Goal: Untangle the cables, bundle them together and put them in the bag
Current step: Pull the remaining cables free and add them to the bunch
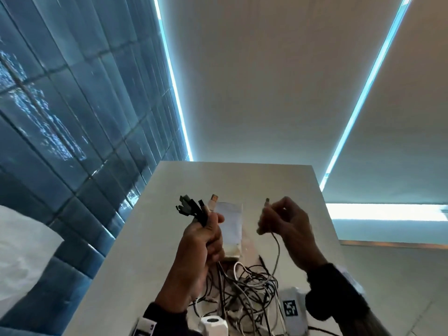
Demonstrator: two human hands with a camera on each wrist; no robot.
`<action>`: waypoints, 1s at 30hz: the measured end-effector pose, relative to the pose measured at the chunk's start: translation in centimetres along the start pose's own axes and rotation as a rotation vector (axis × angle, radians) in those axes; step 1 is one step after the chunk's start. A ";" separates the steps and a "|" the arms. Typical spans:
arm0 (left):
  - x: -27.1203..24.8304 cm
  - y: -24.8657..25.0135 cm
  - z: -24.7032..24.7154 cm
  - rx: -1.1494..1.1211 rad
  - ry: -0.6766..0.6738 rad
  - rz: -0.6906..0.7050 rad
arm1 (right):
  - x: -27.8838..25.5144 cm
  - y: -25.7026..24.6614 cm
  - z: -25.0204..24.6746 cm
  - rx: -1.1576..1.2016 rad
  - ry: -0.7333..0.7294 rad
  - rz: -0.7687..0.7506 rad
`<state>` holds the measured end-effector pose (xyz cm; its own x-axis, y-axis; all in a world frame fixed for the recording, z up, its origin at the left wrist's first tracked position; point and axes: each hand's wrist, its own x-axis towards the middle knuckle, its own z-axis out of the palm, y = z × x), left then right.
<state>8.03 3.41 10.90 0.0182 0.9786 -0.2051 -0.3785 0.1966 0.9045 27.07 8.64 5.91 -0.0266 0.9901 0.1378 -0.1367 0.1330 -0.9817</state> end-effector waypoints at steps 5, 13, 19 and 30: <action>-0.1 -0.7 0.5 0.168 0.008 0.073 | -2.4 -2.5 6.0 0.101 -0.117 -0.003; -0.3 -0.4 0.0 0.107 0.055 0.151 | -4.1 -3.2 6.2 -0.015 -0.203 0.105; -0.4 0.1 -0.5 0.162 0.072 0.265 | -3.5 -3.3 6.5 0.006 -0.286 0.034; -0.6 2.1 -1.7 0.024 0.146 0.254 | -2.2 4.8 5.3 -0.230 -0.461 0.056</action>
<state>5.67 3.15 12.26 -0.2084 0.9778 -0.0207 -0.3316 -0.0507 0.9421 21.20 6.91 1.57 -0.4682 0.8802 0.0772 0.0969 0.1380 -0.9857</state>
